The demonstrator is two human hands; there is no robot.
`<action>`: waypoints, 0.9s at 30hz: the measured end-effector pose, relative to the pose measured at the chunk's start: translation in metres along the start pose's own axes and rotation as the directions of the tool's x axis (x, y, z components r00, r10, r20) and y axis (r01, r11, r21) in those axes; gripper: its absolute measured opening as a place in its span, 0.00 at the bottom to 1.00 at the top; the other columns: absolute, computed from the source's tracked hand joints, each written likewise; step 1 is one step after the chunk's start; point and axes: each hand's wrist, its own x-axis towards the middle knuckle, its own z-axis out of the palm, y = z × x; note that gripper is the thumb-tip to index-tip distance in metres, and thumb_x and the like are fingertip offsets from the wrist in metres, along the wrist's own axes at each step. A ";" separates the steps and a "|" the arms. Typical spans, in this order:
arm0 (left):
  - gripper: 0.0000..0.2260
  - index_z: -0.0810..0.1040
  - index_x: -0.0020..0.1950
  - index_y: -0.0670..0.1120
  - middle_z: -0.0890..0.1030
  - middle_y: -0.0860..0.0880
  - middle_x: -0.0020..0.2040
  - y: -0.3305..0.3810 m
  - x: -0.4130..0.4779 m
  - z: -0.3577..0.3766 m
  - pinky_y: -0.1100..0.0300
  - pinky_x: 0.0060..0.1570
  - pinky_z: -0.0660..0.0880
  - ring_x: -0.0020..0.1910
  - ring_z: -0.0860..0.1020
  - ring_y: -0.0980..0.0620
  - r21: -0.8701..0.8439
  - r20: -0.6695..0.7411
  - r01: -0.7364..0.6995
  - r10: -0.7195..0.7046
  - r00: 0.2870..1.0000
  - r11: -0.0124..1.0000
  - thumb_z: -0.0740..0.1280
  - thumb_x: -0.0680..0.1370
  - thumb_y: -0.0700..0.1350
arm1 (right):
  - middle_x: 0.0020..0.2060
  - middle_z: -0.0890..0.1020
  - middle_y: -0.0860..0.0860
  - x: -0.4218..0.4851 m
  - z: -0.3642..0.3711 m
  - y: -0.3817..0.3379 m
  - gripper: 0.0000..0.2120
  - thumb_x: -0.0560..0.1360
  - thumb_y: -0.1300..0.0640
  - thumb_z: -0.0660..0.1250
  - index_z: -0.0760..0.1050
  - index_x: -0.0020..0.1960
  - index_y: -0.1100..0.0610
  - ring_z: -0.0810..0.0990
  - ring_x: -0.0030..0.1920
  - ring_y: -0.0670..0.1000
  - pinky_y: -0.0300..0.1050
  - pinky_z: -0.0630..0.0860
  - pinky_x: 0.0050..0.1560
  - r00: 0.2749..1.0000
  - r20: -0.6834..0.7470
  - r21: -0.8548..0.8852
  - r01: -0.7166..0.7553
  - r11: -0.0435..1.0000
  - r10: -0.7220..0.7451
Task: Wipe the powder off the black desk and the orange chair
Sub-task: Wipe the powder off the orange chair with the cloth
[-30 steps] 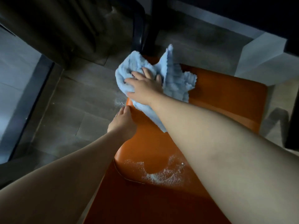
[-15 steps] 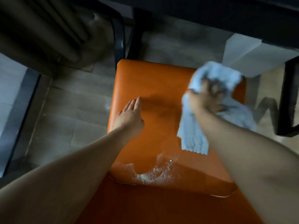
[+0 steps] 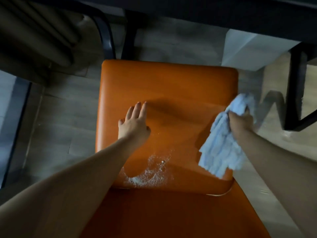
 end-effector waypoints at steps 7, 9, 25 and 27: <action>0.35 0.39 0.76 0.60 0.33 0.54 0.76 0.014 0.005 0.008 0.33 0.67 0.56 0.76 0.37 0.46 0.162 0.139 0.036 -0.059 0.989 0.986 0.61 0.78 0.55 | 0.66 0.72 0.59 0.040 -0.033 -0.040 0.22 0.78 0.61 0.61 0.63 0.71 0.60 0.74 0.63 0.57 0.42 0.73 0.52 0.963 0.243 0.258 0.054 0.965 -0.119; 0.35 0.40 0.76 0.60 0.34 0.54 0.76 0.012 0.007 0.004 0.34 0.67 0.55 0.76 0.38 0.46 0.166 0.140 0.029 -0.053 0.989 0.986 0.61 0.78 0.56 | 0.69 0.69 0.57 0.052 -0.031 -0.066 0.22 0.80 0.55 0.59 0.63 0.73 0.55 0.68 0.68 0.59 0.48 0.66 0.66 0.964 0.190 0.151 0.161 0.975 -0.188; 0.32 0.43 0.77 0.58 0.37 0.53 0.77 0.009 -0.015 0.027 0.36 0.70 0.52 0.76 0.39 0.47 0.142 0.107 -0.001 -0.015 0.994 0.990 0.59 0.79 0.53 | 0.73 0.61 0.52 -0.009 -0.004 -0.009 0.28 0.73 0.53 0.62 0.61 0.72 0.44 0.60 0.71 0.63 0.63 0.62 0.66 0.920 0.013 -0.103 0.391 0.915 -0.392; 0.32 0.44 0.77 0.58 0.38 0.53 0.77 0.007 -0.021 0.030 0.36 0.70 0.51 0.76 0.39 0.47 0.136 0.114 -0.011 -0.005 0.993 0.991 0.59 0.79 0.52 | 0.75 0.57 0.49 -0.037 0.002 0.002 0.28 0.73 0.51 0.65 0.62 0.71 0.43 0.53 0.73 0.63 0.67 0.60 0.65 0.827 0.118 -0.243 0.560 0.792 -0.549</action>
